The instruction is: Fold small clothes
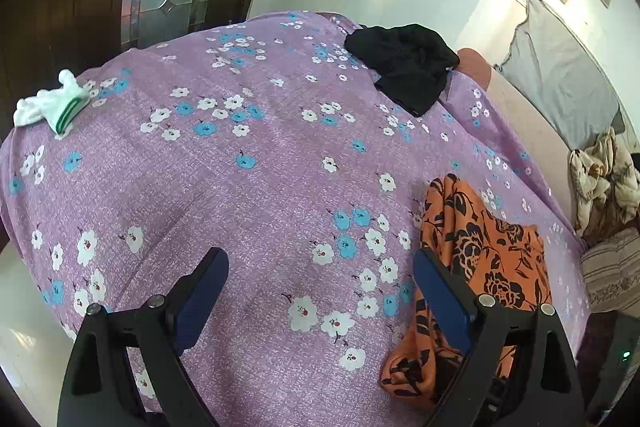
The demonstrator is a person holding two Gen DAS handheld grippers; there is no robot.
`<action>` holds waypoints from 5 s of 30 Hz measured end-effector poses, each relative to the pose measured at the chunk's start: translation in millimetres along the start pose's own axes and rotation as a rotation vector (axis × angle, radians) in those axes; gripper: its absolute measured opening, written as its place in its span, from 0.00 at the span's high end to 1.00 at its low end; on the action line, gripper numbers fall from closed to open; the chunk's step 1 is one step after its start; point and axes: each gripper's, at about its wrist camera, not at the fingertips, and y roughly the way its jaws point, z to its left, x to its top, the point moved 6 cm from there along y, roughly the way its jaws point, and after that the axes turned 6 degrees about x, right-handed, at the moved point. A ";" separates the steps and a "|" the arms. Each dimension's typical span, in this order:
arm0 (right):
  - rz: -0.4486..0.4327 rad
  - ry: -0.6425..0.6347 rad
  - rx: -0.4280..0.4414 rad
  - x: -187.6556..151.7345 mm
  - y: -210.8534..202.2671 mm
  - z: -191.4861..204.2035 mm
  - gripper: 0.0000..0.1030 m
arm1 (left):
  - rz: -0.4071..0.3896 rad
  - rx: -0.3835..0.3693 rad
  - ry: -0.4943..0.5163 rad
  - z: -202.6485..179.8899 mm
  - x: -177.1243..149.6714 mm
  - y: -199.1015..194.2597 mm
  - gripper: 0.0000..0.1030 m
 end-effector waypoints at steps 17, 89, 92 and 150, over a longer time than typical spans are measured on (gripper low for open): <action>-0.310 0.184 0.081 -34.6 -137.1 -61.7 0.26 | 0.092 -0.178 0.321 -94.8 -44.5 -22.5 0.14; -0.186 0.292 -0.183 57.1 -112.4 -159.3 0.32 | 0.204 -0.058 0.337 -118.3 -46.3 64.8 0.24; -0.239 0.251 -0.196 51.8 -134.2 -135.4 0.32 | 0.204 -0.058 0.336 -118.1 -46.9 63.6 0.24; -0.222 0.395 0.153 -16.5 -135.2 -145.7 0.21 | 0.328 -0.178 0.347 -151.9 11.2 79.1 0.37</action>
